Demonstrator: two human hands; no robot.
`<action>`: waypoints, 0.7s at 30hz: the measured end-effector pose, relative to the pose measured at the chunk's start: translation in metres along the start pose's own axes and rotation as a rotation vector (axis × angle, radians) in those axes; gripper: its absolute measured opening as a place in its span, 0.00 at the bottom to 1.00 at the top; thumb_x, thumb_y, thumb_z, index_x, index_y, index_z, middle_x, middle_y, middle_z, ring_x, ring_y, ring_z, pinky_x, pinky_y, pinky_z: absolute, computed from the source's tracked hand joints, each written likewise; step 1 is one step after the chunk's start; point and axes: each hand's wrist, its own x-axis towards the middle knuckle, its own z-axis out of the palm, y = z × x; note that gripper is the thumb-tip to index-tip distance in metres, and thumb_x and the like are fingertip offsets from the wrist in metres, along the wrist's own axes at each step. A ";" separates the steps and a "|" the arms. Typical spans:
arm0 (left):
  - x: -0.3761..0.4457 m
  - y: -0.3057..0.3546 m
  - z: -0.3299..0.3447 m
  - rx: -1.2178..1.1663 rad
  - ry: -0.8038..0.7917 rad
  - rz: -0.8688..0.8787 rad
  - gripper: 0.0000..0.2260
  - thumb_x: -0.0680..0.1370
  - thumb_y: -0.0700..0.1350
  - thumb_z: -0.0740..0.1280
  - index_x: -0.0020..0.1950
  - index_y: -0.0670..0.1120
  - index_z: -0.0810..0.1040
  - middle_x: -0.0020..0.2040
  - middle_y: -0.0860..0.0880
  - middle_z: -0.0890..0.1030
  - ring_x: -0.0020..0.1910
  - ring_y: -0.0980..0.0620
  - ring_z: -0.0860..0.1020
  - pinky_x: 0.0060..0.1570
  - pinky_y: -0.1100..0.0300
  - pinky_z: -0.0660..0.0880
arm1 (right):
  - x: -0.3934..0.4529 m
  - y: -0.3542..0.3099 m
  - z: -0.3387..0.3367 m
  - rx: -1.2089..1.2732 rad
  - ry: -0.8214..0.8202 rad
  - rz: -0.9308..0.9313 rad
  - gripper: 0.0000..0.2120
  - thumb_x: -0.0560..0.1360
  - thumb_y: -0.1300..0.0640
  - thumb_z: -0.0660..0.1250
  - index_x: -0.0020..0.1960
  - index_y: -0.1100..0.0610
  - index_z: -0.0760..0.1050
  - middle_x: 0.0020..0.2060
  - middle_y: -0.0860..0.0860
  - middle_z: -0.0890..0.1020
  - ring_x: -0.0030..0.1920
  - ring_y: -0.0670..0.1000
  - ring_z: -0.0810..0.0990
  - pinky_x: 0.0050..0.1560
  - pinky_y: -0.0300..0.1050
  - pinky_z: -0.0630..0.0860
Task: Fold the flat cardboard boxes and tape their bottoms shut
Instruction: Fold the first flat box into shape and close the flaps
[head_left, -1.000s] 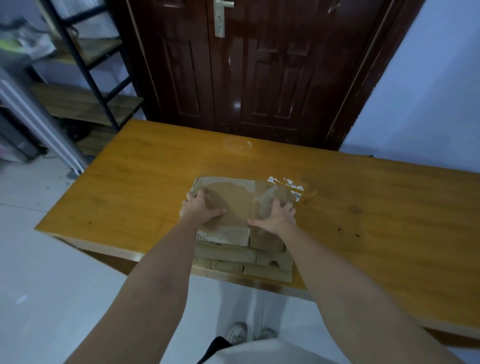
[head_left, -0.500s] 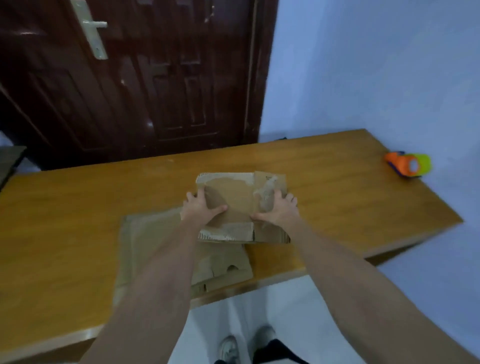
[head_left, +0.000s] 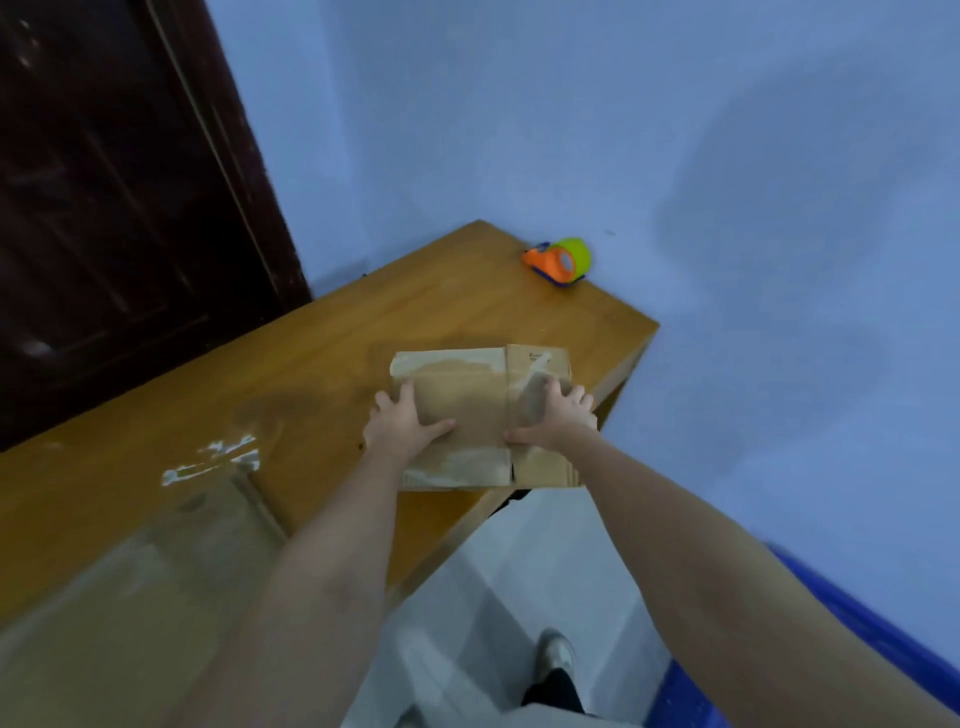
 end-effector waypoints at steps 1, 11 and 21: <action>0.006 0.014 0.003 0.000 -0.008 0.012 0.43 0.69 0.70 0.64 0.76 0.53 0.50 0.67 0.41 0.61 0.64 0.38 0.66 0.56 0.49 0.70 | 0.007 0.010 -0.006 0.011 0.003 0.005 0.55 0.62 0.35 0.74 0.76 0.51 0.46 0.68 0.58 0.59 0.69 0.60 0.58 0.65 0.56 0.65; 0.058 0.134 0.047 0.066 -0.050 0.043 0.45 0.69 0.71 0.64 0.77 0.53 0.48 0.66 0.40 0.61 0.62 0.37 0.68 0.56 0.46 0.72 | 0.088 0.111 -0.051 0.084 -0.019 0.022 0.55 0.63 0.35 0.74 0.77 0.52 0.45 0.72 0.60 0.55 0.72 0.61 0.53 0.68 0.58 0.62; 0.111 0.184 0.060 0.099 -0.040 -0.029 0.45 0.68 0.71 0.63 0.77 0.51 0.50 0.66 0.40 0.62 0.62 0.38 0.68 0.55 0.48 0.73 | 0.165 0.136 -0.076 0.150 -0.066 0.011 0.56 0.60 0.35 0.75 0.76 0.53 0.48 0.71 0.61 0.60 0.71 0.63 0.59 0.69 0.60 0.63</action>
